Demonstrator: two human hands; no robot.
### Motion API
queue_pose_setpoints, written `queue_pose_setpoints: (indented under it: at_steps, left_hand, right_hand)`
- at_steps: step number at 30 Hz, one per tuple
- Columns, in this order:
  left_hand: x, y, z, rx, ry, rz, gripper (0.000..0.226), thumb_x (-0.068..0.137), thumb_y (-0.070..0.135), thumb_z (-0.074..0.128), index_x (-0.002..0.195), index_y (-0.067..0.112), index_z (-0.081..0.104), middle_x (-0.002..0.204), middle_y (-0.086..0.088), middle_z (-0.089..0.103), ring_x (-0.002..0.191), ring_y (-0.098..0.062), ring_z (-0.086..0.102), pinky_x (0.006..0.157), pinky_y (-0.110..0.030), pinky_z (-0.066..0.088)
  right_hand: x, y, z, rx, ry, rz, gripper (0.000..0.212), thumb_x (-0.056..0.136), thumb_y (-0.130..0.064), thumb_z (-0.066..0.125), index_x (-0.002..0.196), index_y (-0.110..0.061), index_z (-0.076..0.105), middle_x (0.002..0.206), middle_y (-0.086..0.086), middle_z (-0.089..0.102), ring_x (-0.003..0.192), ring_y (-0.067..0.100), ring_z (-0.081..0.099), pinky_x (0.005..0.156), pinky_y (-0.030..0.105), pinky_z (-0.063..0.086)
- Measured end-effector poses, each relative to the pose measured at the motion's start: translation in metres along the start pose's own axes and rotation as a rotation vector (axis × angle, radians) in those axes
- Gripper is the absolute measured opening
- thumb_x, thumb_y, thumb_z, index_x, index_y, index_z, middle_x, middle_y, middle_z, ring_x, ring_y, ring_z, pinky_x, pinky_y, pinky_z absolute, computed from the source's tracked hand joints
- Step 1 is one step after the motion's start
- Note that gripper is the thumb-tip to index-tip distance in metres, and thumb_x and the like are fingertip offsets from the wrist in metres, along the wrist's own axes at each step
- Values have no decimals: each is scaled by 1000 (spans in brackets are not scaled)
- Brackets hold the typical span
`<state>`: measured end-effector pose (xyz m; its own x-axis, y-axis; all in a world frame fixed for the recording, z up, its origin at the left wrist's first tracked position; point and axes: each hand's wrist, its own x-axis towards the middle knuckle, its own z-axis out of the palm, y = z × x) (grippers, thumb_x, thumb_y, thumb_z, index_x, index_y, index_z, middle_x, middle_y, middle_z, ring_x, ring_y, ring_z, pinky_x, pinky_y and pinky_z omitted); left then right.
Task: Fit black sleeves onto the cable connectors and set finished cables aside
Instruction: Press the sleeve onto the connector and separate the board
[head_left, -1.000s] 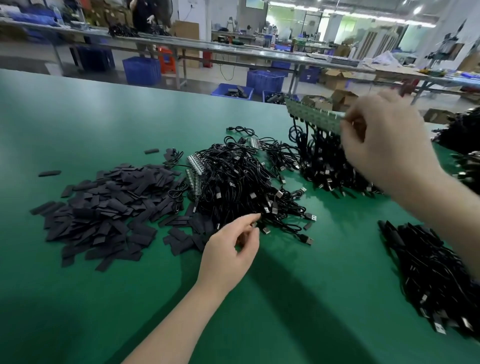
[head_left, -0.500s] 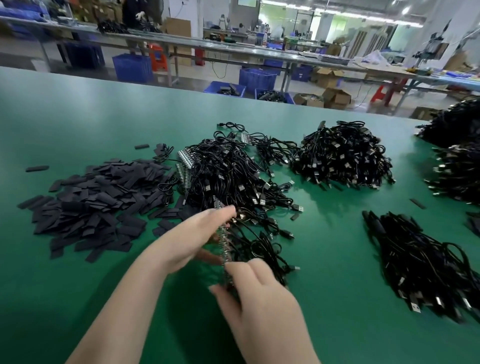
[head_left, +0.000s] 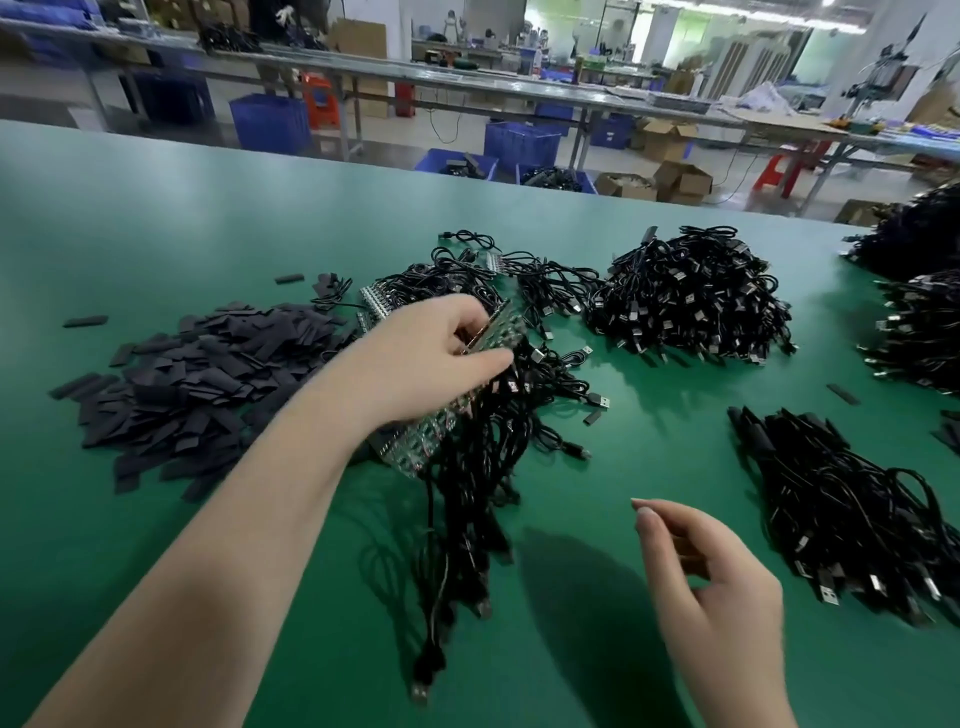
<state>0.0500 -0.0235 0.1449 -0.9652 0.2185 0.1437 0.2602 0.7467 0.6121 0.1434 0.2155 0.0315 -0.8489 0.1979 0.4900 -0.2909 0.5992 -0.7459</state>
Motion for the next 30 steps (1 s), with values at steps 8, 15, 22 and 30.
queue_pose_setpoints:
  at_steps: [8, 15, 22, 30]
  left_hand:
    - [29, 7, -16, -283, -633, 118, 39, 87, 47, 65, 103, 12, 66, 82, -8, 62, 77, -14, 52, 82, -32, 48]
    - [49, -40, 61, 132, -611, 25, 38, 89, 56, 59, 114, 28, 64, 77, 30, 53, 59, 18, 49, 63, -8, 36]
    - [41, -60, 87, -156, -300, 49, 10, 84, 45, 71, 87, 35, 71, 69, 21, 63, 60, 6, 53, 59, -12, 41]
    - [-14, -78, 32, 540, -367, -374, 74, 87, 76, 34, 128, 17, 51, 105, 0, 61, 88, -15, 58, 81, -32, 52]
  right_hand:
    - [8, 7, -2, 181, -71, 242, 17, 96, -27, 58, 92, -39, 70, 89, -17, 72, 82, 2, 67, 69, 12, 50]
    - [40, 12, 40, 304, -499, 524, 21, 101, -38, 50, 108, -36, 69, 94, -17, 75, 85, 5, 72, 81, 26, 56]
    - [63, 7, 75, 197, -434, 331, 24, 94, -36, 63, 84, -14, 67, 66, 7, 60, 65, 17, 57, 66, 43, 50]
    - [67, 30, 77, 371, -360, 460, 12, 94, -29, 66, 86, -20, 69, 72, -4, 66, 70, 12, 60, 73, 36, 51]
